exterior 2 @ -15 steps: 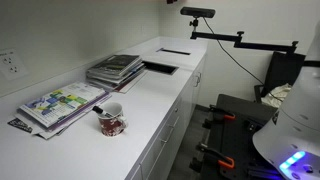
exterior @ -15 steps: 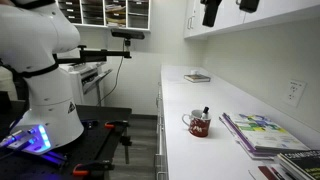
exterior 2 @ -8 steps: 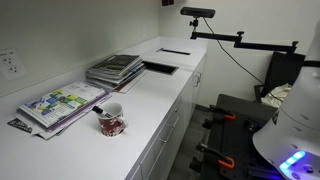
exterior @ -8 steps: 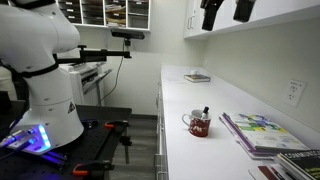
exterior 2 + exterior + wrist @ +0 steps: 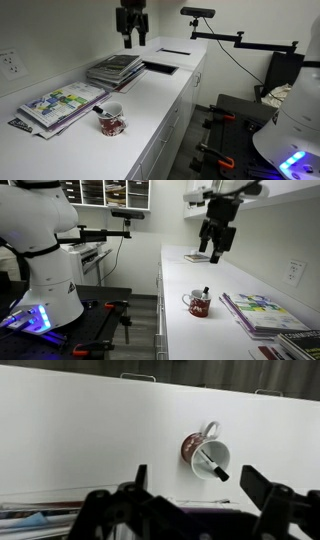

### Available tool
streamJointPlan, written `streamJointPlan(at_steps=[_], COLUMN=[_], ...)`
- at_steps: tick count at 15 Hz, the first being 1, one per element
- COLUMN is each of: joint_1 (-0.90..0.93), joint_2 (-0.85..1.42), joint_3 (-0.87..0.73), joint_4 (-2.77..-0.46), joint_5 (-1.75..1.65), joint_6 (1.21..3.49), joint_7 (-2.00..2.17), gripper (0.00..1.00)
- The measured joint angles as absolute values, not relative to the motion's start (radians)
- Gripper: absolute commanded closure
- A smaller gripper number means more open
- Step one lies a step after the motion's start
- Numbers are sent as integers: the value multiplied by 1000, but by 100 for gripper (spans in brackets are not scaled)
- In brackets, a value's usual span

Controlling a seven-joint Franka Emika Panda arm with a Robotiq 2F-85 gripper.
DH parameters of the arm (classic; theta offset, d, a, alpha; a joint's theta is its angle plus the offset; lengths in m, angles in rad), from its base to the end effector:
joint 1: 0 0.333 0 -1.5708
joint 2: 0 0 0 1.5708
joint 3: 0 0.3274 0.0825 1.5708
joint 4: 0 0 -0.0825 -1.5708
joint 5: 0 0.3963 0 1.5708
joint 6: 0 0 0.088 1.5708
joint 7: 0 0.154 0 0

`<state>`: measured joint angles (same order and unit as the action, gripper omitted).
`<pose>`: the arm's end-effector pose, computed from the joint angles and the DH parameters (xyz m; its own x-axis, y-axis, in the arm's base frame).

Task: Move the red mug to the right side of the countertop

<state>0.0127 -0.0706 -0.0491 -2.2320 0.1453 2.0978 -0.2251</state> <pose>0.5130 -0.0058 0.3547 0.9927 0.1141 -0.0390 0.1078 -0.9848 -0.1358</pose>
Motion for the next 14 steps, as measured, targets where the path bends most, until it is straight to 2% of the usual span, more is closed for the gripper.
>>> streamJointPlan(at_steps=[4,7,14], joint_1=[17,17,10], joint_2=[100,217,246], joint_3=[-16,13,17], joint_4=[-2228,-2186,-2156], joint_5=[183,224,223], joint_6=[2223,2224,2216], joint_7=[-221,-246,-246], gripper=[0,0,0])
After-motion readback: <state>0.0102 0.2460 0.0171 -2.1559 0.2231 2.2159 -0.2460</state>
